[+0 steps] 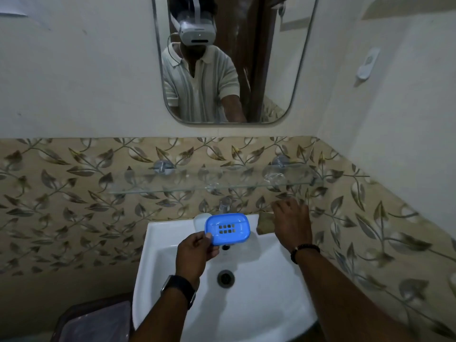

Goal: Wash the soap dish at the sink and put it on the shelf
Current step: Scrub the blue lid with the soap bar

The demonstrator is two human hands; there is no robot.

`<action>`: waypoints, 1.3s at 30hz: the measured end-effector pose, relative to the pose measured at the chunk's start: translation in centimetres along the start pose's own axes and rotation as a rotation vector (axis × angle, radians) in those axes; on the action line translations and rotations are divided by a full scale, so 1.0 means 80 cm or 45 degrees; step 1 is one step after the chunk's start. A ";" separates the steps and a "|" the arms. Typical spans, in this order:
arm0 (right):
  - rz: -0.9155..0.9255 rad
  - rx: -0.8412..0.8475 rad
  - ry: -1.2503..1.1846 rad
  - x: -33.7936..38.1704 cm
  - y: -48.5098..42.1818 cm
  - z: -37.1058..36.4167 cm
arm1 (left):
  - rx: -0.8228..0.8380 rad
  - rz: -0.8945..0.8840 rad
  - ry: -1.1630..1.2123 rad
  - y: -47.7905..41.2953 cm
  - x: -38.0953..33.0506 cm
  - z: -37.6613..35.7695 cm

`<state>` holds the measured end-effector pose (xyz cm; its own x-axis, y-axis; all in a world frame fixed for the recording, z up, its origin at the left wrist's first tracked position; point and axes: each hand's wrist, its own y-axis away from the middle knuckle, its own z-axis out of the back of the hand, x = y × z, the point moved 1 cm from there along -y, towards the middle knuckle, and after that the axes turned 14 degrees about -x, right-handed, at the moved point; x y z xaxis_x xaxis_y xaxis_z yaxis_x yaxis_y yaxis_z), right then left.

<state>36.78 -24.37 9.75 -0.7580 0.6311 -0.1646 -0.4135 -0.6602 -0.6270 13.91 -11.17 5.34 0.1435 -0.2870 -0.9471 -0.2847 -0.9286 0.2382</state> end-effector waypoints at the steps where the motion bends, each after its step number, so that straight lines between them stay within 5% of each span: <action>1: -0.026 0.026 -0.013 -0.003 -0.003 -0.013 | -0.008 0.000 -0.001 0.000 0.003 0.002; 13: -0.223 0.686 -0.089 -0.003 0.025 -0.162 | -0.083 0.027 0.013 0.003 0.022 0.013; 19: -0.203 0.437 -0.128 -0.011 0.016 -0.159 | -0.124 0.032 -0.009 0.004 0.018 0.013; 23: -0.223 0.567 -0.065 -0.017 0.016 -0.165 | -0.111 0.042 -0.002 0.005 0.009 0.014; 26: -0.521 0.464 -0.228 -0.022 0.022 -0.152 | -0.119 0.052 0.010 0.006 0.003 0.015; 31: -1.094 -0.049 -1.020 -0.005 0.033 -0.091 | -0.060 0.064 0.072 0.007 -0.008 0.013; 34: -0.940 -0.448 -1.072 0.021 0.029 -0.028 | -0.040 0.084 0.131 0.011 -0.010 0.008; 36: -0.585 -0.644 -0.918 0.040 0.021 0.019 | -0.024 0.082 0.162 0.017 -0.011 0.000; 39: 0.026 -0.495 -0.700 0.084 0.020 0.067 | 0.076 0.069 0.191 0.034 -0.014 -0.016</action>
<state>28.28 -23.38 11.73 -0.9528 0.2531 0.1675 -0.2625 -0.4102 -0.8734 14.21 -13.71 7.36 0.2650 -0.3720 -0.8896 -0.3511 -0.8965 0.2703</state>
